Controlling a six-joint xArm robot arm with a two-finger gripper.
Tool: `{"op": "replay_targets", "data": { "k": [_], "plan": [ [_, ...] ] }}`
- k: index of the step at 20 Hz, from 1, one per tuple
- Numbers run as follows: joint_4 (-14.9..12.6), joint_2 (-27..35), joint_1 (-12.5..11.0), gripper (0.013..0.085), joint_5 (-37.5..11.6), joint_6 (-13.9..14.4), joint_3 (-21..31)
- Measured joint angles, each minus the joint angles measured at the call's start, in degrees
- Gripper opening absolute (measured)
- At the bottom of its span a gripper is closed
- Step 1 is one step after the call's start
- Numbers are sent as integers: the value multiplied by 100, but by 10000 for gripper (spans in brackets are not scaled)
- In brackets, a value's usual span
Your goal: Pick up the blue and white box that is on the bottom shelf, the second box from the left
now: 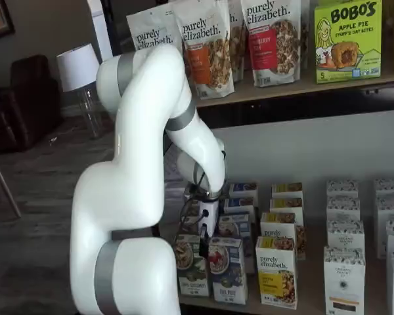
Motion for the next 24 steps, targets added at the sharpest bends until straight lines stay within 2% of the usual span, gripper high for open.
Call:
{"op": "replay_targets", "data": {
  "k": [3,7,15,24],
  "plan": [
    [-265,62,49,850,-201,265,-15],
    [-295,160,74,850,-216,318,-123],
    [105,323,107,850,-512,-20,-226],
    [203,731,28,850,-603,-180,-657]
  ]
}}
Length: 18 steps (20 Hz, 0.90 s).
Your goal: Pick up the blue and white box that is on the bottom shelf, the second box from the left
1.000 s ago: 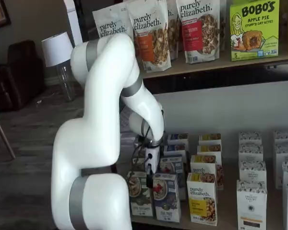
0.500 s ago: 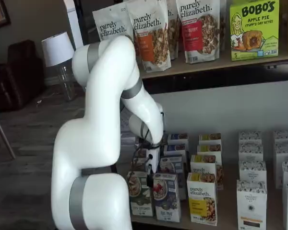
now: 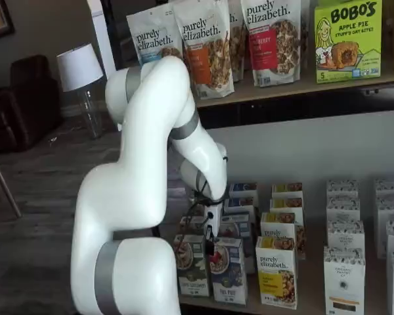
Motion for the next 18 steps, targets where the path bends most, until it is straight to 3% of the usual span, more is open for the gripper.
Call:
{"op": "replay_targets", "data": {
  "k": [6,18],
  "plan": [
    [15,425,-48,850,-27,-46,-492],
    [-362,1104,-142,850,-15,213,-1268]
  ]
}}
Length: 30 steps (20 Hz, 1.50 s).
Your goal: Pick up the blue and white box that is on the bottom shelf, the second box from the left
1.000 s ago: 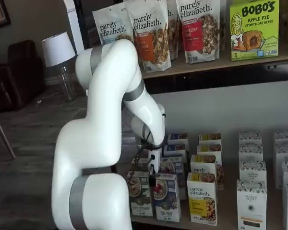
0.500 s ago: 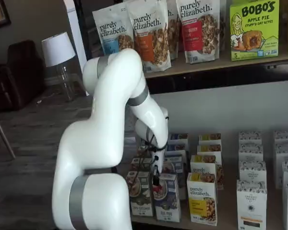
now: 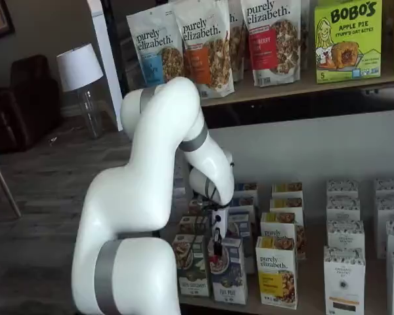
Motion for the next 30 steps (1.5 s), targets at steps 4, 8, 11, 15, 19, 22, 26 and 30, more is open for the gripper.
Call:
{"op": "replay_targets", "data": {
  "k": [4,8,11,15,19,22,26,30],
  "plan": [
    [-158,184,-32,850,45,111,-211],
    [-400,333,-58,850,85,298,-367],
    [-568,389,-72,850,136,432,-424],
    [-714,430,-80,850,188,553,-458],
    [-747,437,-81,850,208,578,-452],
    [-739,436,-77,850,168,571,-423],
    [-698,420,-72,850,81,530,-361],
    [-642,410,-69,850,-23,474,-301]
  ]
}}
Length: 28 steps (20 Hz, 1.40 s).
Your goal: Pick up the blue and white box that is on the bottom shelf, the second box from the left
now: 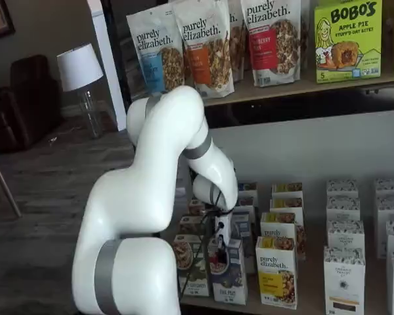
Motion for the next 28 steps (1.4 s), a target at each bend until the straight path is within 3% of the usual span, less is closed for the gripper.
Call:
{"op": "replay_targets", "data": {
  "k": [7,9,15,28],
  "plan": [
    [177,-13,-9,850,-90,-177,57],
    [222,-21,-23,770,-72,-227,62],
    [205,-40,-51,650,-55,-241,76],
    [47,-5,-86,650,-28,-131,27]
  ]
}}
